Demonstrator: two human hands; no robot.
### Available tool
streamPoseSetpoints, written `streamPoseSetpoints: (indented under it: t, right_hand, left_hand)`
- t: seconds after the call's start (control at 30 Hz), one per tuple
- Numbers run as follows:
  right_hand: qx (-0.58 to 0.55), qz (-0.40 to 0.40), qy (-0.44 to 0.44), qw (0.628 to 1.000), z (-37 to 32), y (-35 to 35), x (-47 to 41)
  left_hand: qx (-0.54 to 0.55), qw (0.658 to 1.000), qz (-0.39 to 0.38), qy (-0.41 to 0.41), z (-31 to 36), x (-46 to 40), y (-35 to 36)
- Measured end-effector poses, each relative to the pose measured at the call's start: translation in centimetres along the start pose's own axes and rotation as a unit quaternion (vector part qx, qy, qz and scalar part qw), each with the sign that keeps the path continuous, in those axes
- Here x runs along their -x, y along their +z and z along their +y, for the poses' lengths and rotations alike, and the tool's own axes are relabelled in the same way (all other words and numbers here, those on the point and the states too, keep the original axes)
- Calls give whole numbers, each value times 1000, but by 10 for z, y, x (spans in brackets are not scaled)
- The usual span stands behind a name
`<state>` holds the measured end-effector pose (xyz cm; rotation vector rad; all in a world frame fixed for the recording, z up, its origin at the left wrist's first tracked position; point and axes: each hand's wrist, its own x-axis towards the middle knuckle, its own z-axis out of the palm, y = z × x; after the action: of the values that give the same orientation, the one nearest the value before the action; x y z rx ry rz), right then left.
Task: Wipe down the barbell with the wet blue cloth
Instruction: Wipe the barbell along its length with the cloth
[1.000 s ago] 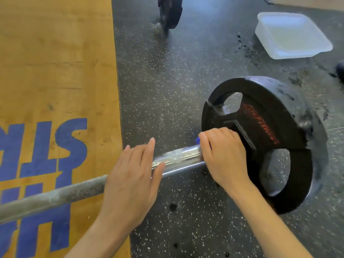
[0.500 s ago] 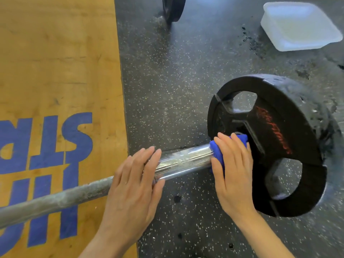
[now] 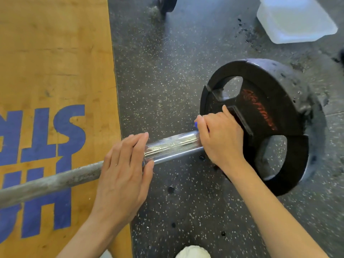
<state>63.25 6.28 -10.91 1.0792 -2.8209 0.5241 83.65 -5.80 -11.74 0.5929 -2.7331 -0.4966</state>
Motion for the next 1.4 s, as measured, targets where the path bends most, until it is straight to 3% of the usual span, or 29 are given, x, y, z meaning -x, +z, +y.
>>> streamPoseSetpoints:
  t: [0.23,0.4,0.6,0.77,0.97,1.07,1.2,1.33,1.4]
  right_hand:
    - [-63,85,-16,994,-3,11,42]
    - [27,-2,10,1000,-19,4,-21]
    - [-17,52,-21,998,-17,9,30]
    - [34,-48,-18,998,-21,4,-19]
    - [-9,55,-14,998,-25,10,43]
    - [-7,58,-68,996,-25,14,20]
    - [9,60,-12,998,-33,17,12]
    - [1,47,-118,992,-14,11,33]
    - [-8,68,-60,996,-9,10,27]
  left_hand:
    - [20,1000,-1,-7,-4,-6,2]
    - [14,1000,1,-10,-5,-10,4]
    - [8,1000,-7,-5,-6,-10,4]
    - [-32,999,-14,21,-7,-10,1]
    - [-39,998,-25,32,-9,-7,1]
    - [-17,999,-25,20,-7,-5,2]
    - [-7,999,-30,13,-5,-5,3]
    - [-10,999,-31,15,-8,-6,1]
    - [-15,999,-28,22,-8,-6,2]
